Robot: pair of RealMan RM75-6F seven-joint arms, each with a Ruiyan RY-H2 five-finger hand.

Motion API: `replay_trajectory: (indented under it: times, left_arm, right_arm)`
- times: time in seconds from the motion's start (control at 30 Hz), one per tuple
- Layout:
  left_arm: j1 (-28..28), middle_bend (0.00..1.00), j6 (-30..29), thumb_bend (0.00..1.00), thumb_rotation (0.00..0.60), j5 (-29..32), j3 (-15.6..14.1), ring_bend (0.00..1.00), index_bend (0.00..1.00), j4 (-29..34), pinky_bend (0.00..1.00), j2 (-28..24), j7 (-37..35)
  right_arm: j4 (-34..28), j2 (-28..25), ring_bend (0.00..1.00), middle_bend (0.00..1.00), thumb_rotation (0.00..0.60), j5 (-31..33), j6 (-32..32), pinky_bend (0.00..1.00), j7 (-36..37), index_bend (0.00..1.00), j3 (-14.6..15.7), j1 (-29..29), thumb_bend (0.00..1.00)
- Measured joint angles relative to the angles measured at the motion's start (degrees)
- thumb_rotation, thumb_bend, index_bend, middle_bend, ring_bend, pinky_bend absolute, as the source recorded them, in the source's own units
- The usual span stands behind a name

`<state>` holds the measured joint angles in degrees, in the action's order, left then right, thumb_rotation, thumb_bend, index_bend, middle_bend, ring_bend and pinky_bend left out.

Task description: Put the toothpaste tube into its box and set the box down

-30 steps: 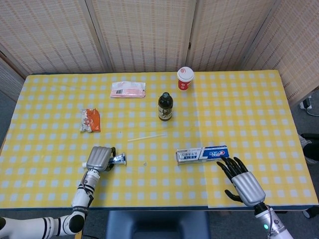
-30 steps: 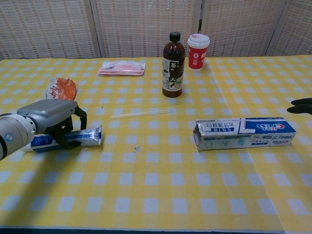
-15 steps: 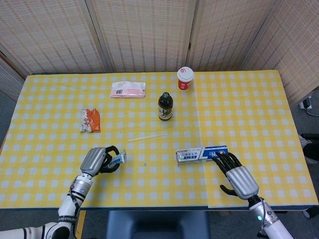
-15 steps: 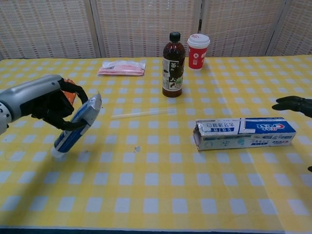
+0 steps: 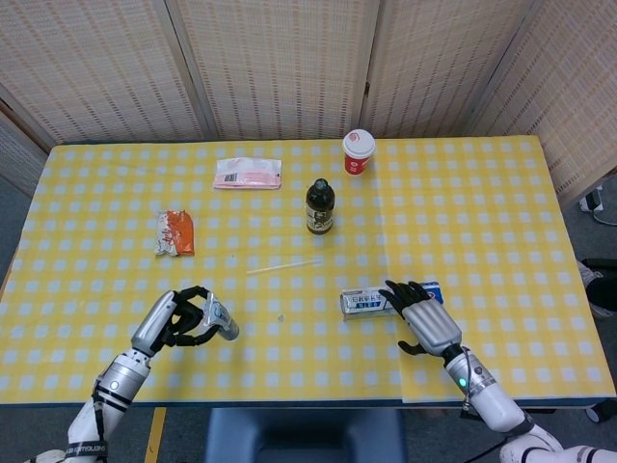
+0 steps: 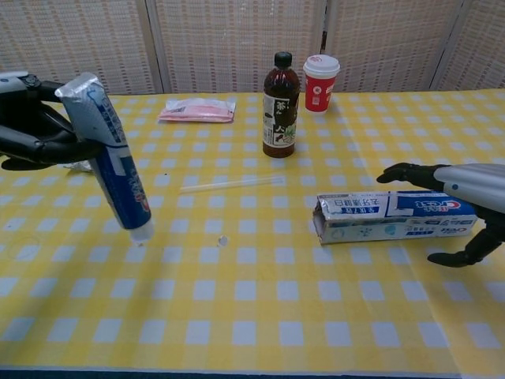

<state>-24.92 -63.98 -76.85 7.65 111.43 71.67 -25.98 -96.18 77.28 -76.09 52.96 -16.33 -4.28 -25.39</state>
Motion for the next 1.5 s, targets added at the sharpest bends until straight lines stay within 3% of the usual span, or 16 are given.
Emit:
replay_trajectory:
  times: [0.37, 0.53, 0.7, 0.87, 1.23, 1.5]
  left_arm:
    - [1.1, 1.0, 0.8, 0.69, 0.6, -2.1, 0.0, 1.0, 0.82, 1.4, 1.0, -4.3, -7.1]
    - [1.1, 1.0, 0.8, 0.69, 0.6, -2.0, 0.3, 1.0, 0.82, 1.0, 1.0, -5.1, -8.5]
    - [1.4, 1.0, 0.2, 0.69, 0.6, -2.7, 0.3, 1.0, 0.82, 1.0, 1.0, -5.6, -8.7]
    - [1.5, 1.0, 0.0, 0.69, 0.6, -2.6, 0.2, 1.0, 0.82, 1.0, 1.0, -5.5, -8.2]
    - [1.3, 1.0, -0.1, 0.69, 0.6, -1.9, 0.4, 1.0, 0.82, 0.7, 1.0, -4.8, -7.3]
    - [1.5, 1.0, -0.6, 0.69, 0.6, -1.8, 0.7, 1.0, 0.82, 1.7, 1.0, -5.4, -7.5]
  right_arm:
    - [2.0, 5.1, 0.06, 0.02, 0.6, 13.2, -3.6, 0.0, -8.2, 0.0, -2.6, -5.9, 0.3]
    - [3.7, 7.3, 0.11, 0.09, 0.6, 16.8, -3.3, 0.01, -10.5, 0.01, -3.3, -7.9, 0.3]
    - [6.5, 9.7, 0.19, 0.19, 0.6, 20.1, -2.3, 0.12, -12.3, 0.15, -3.7, -9.4, 0.3]
    - [9.8, 11.5, 0.22, 0.22, 0.6, 22.6, -2.0, 0.16, -12.6, 0.23, -4.0, -10.5, 0.3]
    - [13.7, 14.1, 0.39, 0.41, 0.6, 20.1, 1.5, 0.38, -9.4, 0.47, -3.9, -10.5, 0.3]
    - [14.1, 14.3, 0.41, 0.43, 0.6, 16.8, 3.2, 0.4, -6.1, 0.49, -3.2, -9.4, 0.3]
